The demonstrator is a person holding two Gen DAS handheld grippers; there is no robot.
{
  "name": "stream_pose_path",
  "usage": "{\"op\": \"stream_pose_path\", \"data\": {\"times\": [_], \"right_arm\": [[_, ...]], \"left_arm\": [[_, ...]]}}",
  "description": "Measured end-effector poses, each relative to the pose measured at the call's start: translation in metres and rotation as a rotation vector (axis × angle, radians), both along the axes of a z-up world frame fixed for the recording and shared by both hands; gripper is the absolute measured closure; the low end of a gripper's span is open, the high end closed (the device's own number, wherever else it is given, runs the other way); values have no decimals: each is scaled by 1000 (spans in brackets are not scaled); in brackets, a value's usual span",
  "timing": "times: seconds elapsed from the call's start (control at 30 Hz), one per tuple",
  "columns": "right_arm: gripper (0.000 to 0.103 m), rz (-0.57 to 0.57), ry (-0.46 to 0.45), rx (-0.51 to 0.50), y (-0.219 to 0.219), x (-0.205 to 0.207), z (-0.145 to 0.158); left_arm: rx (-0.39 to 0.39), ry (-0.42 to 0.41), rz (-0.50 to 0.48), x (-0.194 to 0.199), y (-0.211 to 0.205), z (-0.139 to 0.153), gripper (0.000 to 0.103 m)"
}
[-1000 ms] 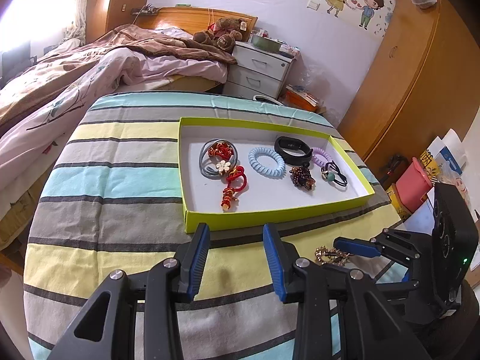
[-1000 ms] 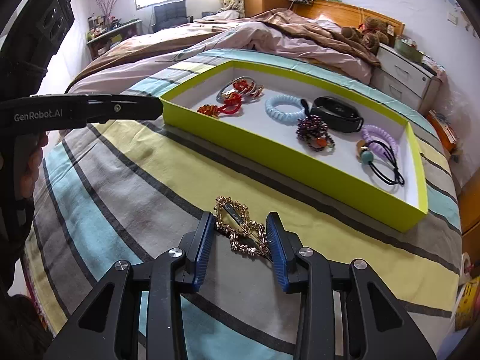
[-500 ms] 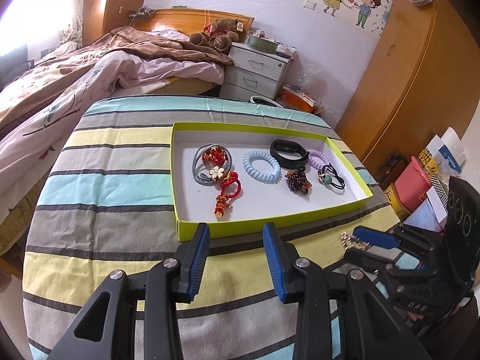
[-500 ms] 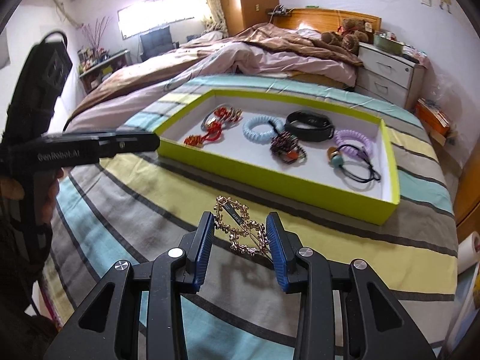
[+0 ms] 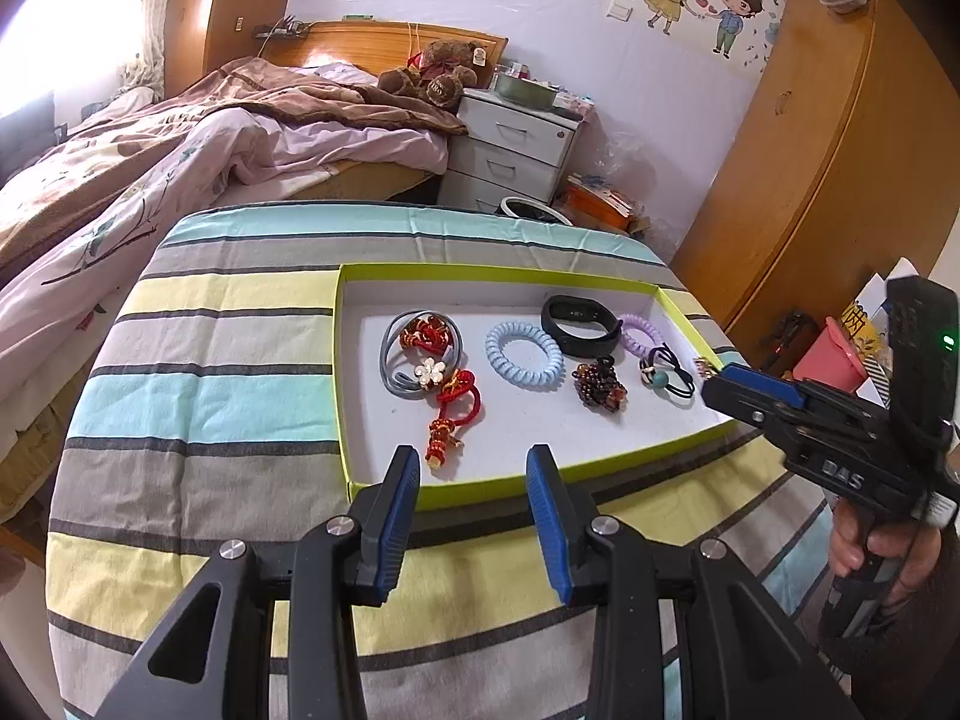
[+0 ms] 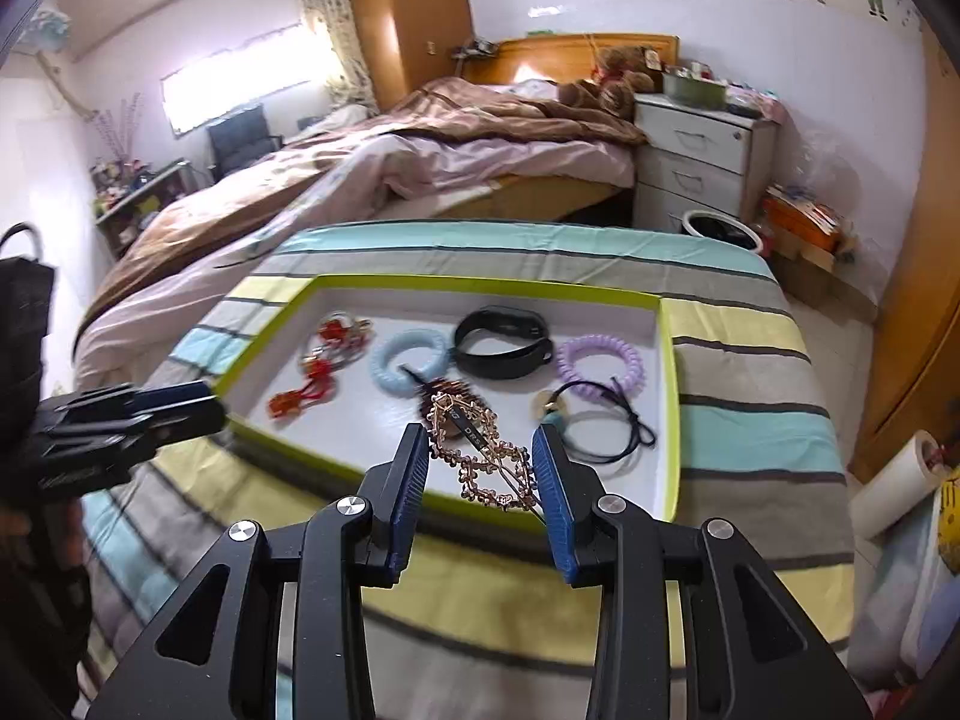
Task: Organize jewelry
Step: 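Carry the gold clip into the green box with the right tool and open it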
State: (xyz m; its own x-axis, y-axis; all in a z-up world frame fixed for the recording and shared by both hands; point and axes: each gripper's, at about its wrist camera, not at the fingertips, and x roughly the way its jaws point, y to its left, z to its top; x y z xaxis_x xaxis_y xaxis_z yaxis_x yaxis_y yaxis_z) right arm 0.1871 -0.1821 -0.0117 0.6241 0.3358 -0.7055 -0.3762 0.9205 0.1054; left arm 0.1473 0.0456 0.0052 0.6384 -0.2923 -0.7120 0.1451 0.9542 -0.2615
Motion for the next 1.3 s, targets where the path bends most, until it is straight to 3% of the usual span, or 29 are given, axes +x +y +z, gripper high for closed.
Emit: {"op": "stream_pose_path", "data": {"times": [0.33,0.63,1.3], "right_arm": [[66,-22,90,-77,8,33,-25],[66,-9,108,-141,17,38,-34],[65,-8,115,-104,17,38,-33]], "left_arm": [[14,19,-4,14,-4,-8,66],[23,27,-7,19,-6,-12,66],[35,32,0,22,-7,-15,66]]}}
